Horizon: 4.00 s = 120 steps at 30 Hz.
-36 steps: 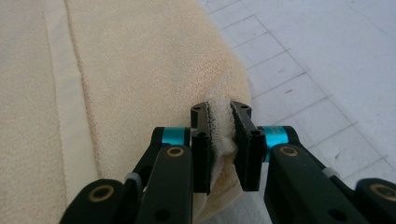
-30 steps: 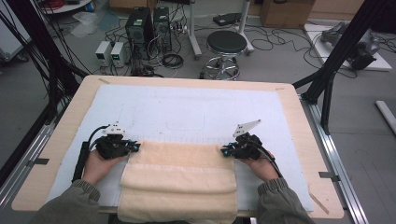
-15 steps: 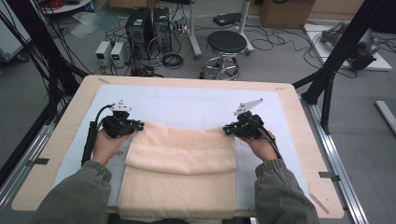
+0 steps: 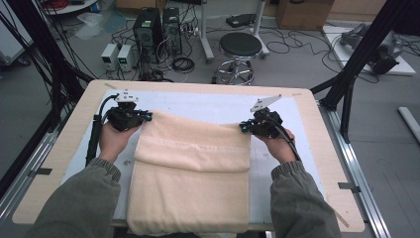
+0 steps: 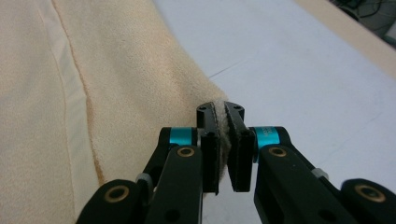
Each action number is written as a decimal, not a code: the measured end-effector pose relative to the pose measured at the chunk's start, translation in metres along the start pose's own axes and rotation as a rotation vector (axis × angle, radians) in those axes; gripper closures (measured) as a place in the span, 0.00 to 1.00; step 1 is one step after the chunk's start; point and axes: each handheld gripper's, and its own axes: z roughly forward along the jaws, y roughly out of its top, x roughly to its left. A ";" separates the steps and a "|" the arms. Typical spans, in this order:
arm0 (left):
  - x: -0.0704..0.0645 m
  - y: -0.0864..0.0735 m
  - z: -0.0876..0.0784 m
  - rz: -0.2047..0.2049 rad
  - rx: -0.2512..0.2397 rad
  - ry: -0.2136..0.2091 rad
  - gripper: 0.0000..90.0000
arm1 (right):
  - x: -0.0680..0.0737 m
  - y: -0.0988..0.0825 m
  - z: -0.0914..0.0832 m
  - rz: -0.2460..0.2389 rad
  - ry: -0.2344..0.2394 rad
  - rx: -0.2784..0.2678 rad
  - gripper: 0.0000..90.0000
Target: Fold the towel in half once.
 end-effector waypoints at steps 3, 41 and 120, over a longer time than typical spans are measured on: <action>0.002 0.012 -0.001 -0.003 -0.027 0.020 0.93 | -0.005 0.009 -0.004 -0.003 -0.027 -0.009 0.95; -0.002 -0.050 0.032 0.050 0.105 -0.104 0.55 | 0.015 -0.027 0.034 0.072 0.021 0.011 0.52; 0.005 -0.057 0.040 -0.041 0.061 0.012 0.48 | 0.004 -0.049 0.045 0.107 -0.006 0.021 0.32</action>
